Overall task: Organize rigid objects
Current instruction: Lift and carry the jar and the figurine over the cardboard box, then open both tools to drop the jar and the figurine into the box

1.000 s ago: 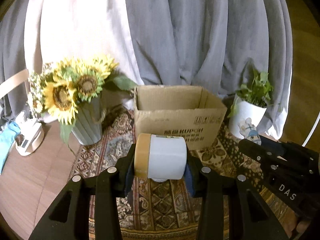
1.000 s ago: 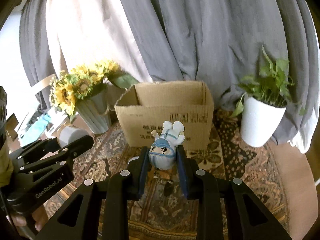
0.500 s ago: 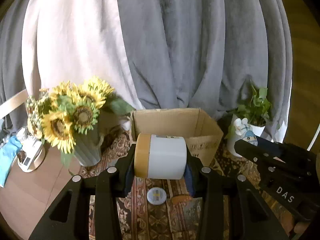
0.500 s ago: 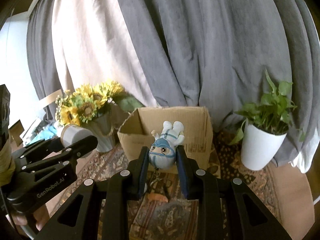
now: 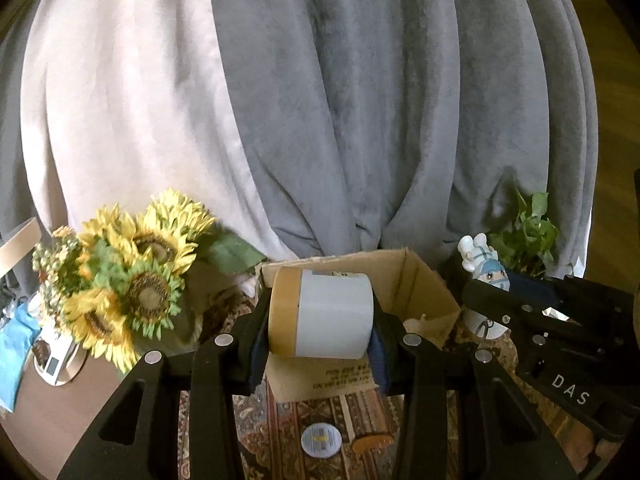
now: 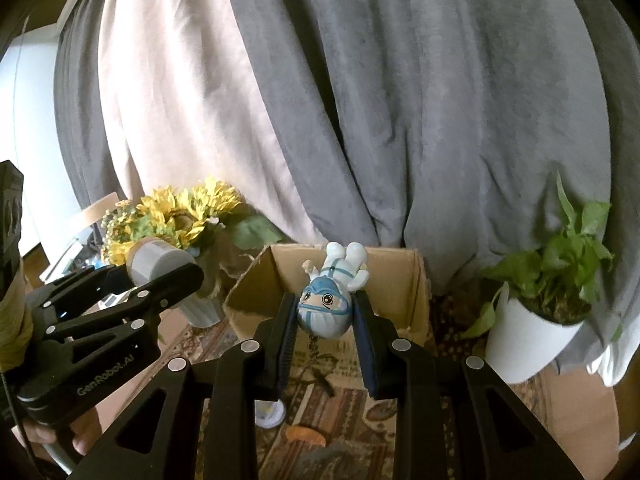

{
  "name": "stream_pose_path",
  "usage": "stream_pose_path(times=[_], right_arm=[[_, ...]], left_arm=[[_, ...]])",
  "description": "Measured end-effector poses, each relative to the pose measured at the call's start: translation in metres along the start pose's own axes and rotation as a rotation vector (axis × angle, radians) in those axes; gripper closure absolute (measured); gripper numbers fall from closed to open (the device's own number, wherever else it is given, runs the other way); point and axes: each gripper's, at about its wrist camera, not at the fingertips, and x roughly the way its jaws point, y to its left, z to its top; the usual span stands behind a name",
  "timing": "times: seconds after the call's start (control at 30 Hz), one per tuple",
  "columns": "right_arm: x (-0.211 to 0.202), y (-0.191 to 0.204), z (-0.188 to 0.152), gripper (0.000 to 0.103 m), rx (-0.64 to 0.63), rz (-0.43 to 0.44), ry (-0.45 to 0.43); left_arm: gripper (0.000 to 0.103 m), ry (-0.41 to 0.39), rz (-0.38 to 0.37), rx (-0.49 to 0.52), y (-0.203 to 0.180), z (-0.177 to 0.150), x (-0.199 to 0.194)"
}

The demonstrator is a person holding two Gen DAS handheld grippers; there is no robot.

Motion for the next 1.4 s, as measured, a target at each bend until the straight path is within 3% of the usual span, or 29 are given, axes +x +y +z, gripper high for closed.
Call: stream_pose_path(times=[0.27,0.57,0.87,1.33,1.4], right_arm=[[0.022,-0.007,0.027,0.074,-0.029,-0.001,-0.008],[0.053,-0.014,0.045,0.074,-0.041,-0.007,0.029],[0.098,-0.029,0.044,0.074,-0.011,-0.001,0.135],[0.162,-0.048,0.016,0.074,0.019,-0.001,0.334],[0.169,-0.051,0.011,0.074,0.029,-0.002,0.363]], left_arm=[[0.062,0.005,-0.008,-0.008,0.007,0.023,0.026],[0.062,0.070,-0.014,-0.025,0.014,0.038,0.063],[0.062,0.175,-0.007,-0.027,0.014,0.036,0.109],[0.062,0.394,-0.017,0.005,0.011,0.011,0.173],[0.057,0.409,-0.017,0.007,0.010,0.008,0.175]])
